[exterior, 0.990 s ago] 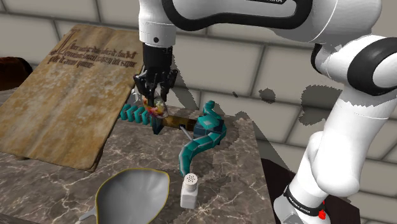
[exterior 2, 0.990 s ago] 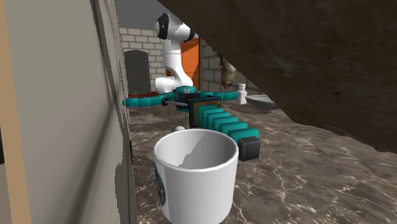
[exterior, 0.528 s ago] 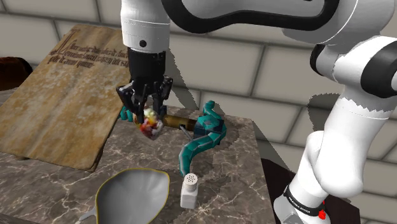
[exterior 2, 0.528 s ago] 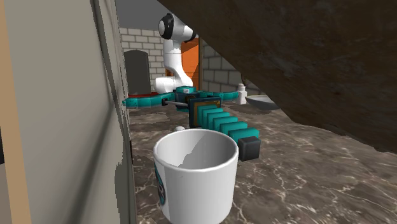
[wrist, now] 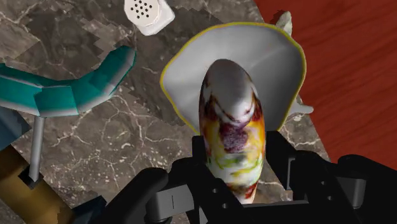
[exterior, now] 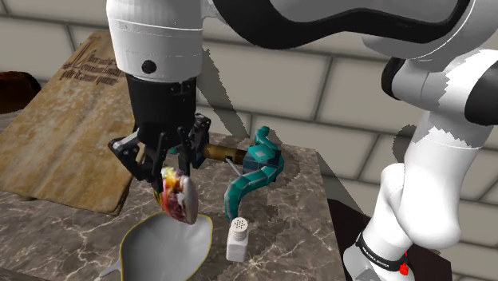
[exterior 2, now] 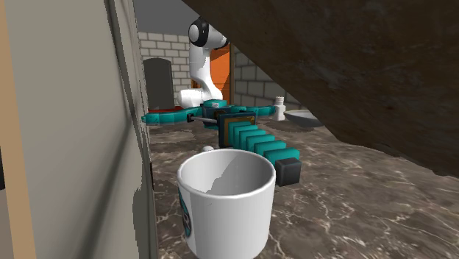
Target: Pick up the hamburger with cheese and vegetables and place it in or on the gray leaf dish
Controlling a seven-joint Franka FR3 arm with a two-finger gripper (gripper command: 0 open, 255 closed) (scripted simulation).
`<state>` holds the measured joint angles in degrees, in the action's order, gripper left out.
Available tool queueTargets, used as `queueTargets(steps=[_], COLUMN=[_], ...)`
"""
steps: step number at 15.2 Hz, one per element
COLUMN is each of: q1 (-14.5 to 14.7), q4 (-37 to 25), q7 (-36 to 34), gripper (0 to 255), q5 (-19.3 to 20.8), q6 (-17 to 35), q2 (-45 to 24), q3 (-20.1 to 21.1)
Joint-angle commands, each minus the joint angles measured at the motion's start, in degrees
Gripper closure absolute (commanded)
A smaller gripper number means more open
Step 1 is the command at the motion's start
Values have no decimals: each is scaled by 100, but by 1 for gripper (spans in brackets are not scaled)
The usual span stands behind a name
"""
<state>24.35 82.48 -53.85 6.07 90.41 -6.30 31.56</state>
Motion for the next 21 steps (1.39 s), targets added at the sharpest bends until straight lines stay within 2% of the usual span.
queueTargets(steps=[1,3,15,19,21], q1=[204,388,250,229,229], q4=[-203,-396,852,1204,1204], q7=[-320,-571,-537,-545,-545], gripper=[255,255,255,255,255], q5=[123,234,83,72,71], q6=[-71,-148,878,1205,1205], q2=[-181,-342,-73,-43,-43], q3=[129,223,177,167,167])
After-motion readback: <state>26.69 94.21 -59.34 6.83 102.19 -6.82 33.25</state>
